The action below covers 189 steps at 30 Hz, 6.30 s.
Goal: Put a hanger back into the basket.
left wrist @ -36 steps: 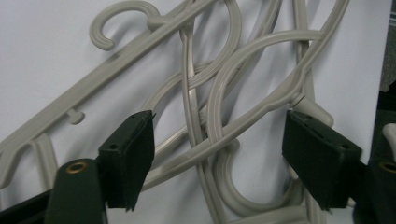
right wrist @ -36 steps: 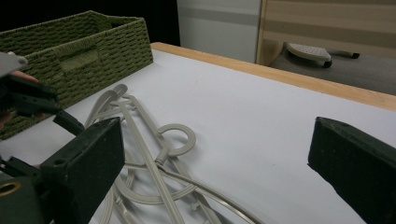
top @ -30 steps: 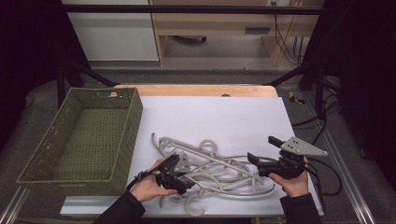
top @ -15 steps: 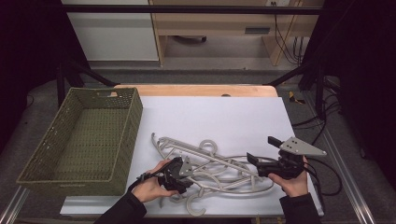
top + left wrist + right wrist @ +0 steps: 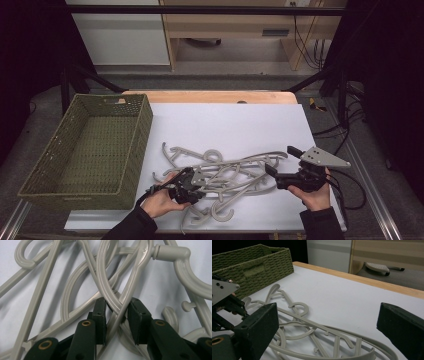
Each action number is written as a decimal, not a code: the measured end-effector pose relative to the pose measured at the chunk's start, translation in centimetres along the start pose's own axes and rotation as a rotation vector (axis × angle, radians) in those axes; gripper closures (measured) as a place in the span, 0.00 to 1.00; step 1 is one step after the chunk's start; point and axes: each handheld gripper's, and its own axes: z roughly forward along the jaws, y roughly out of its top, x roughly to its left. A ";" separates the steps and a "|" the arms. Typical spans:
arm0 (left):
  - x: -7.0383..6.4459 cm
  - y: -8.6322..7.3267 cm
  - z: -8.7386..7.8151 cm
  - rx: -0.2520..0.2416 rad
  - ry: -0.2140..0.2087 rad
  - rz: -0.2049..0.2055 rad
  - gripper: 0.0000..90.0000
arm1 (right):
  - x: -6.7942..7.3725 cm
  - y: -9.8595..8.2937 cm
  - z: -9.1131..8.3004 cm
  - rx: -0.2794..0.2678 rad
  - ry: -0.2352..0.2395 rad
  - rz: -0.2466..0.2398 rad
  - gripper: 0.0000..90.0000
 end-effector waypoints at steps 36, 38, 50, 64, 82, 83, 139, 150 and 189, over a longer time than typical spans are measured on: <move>-0.7 3.4 1.2 0.019 -0.081 0.118 0.84 | 0.0 0.1 -0.1 -0.001 0.007 -0.001 0.05; -0.7 3.5 1.3 0.025 -0.089 0.122 0.84 | 0.0 0.1 -0.1 -0.001 0.007 -0.002 0.05; -1.2 4.0 1.2 0.005 -0.111 0.123 0.91 | -0.1 0.1 -0.2 -0.004 0.008 -0.001 0.05; -0.6 3.9 -3.5 -0.165 -0.112 0.037 0.92 | -0.3 0.3 -0.7 -0.020 0.003 0.006 0.05; 1.5 4.1 -12.2 -0.288 -0.017 -0.083 0.92 | -0.5 0.3 -1.0 -0.025 0.005 0.000 0.05; 1.5 4.3 -12.8 -0.302 -0.014 -0.092 0.92 | -0.5 0.3 -1.0 -0.025 0.005 0.000 0.05; 14.4 -12.4 -25.0 -0.263 0.159 -0.400 0.92 | -0.2 0.0 -0.2 0.001 0.017 0.001 0.05; 15.9 -15.0 -24.2 -0.241 0.164 -0.446 0.92 | -0.1 0.0 0.0 0.002 0.019 0.002 0.05; 17.5 -19.7 -17.1 -0.148 0.162 -0.614 0.90 | 0.0 -0.1 0.3 0.014 0.021 -0.012 0.05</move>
